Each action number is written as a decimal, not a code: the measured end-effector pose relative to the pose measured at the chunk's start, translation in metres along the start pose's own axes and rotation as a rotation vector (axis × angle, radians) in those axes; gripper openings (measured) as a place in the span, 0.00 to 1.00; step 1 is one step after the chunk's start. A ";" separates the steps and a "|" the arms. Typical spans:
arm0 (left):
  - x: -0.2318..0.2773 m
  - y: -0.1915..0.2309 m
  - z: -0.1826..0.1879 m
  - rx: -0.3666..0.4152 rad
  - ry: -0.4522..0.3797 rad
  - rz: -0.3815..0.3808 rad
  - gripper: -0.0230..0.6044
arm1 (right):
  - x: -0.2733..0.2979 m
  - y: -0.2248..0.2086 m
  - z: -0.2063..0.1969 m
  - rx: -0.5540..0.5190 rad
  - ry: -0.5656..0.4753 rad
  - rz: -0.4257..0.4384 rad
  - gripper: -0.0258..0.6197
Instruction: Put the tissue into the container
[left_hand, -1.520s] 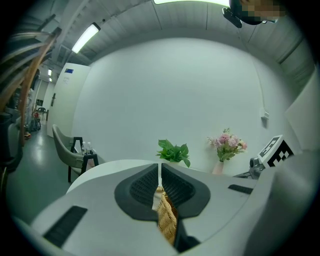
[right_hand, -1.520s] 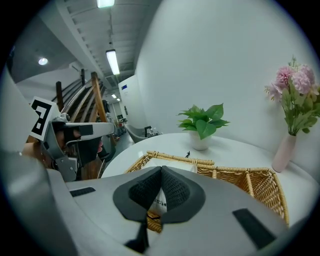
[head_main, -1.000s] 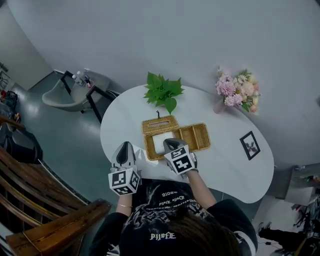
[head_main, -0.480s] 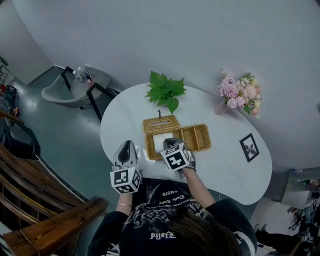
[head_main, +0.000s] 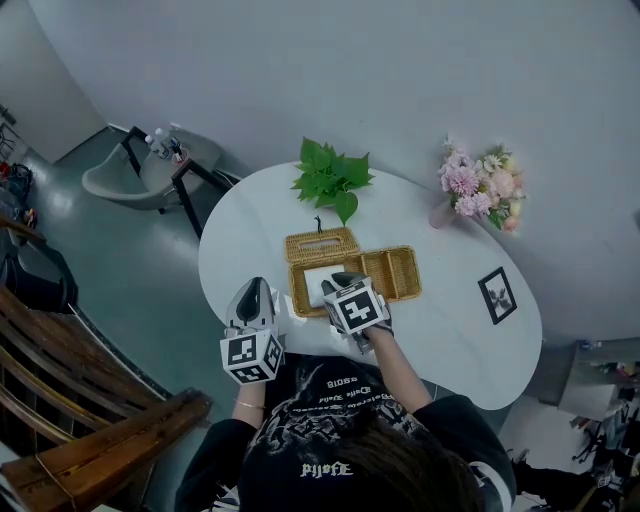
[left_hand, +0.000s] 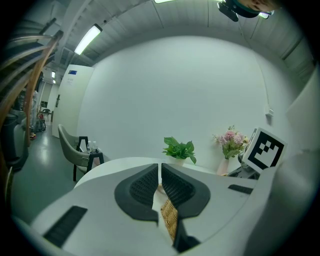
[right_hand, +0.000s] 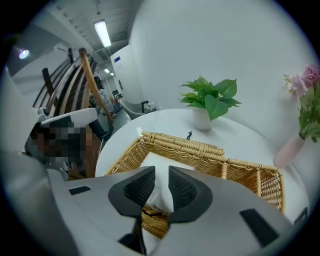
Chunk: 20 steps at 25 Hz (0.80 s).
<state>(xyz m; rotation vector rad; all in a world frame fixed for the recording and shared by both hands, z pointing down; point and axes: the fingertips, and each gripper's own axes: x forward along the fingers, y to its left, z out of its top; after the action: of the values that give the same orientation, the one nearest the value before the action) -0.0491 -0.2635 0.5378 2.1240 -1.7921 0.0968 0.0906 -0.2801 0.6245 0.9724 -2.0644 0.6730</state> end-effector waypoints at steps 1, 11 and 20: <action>0.000 -0.001 -0.001 0.000 0.000 -0.002 0.10 | 0.000 0.000 0.000 0.008 -0.008 0.013 0.21; 0.006 -0.021 -0.002 0.009 0.005 -0.057 0.10 | -0.028 -0.004 0.014 0.013 -0.186 0.036 0.36; 0.008 -0.048 -0.014 0.055 0.015 -0.127 0.10 | -0.058 -0.019 0.014 0.028 -0.367 -0.043 0.29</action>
<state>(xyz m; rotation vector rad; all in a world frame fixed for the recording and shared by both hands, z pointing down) 0.0015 -0.2607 0.5423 2.2637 -1.6592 0.1310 0.1258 -0.2771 0.5729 1.2258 -2.3461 0.5319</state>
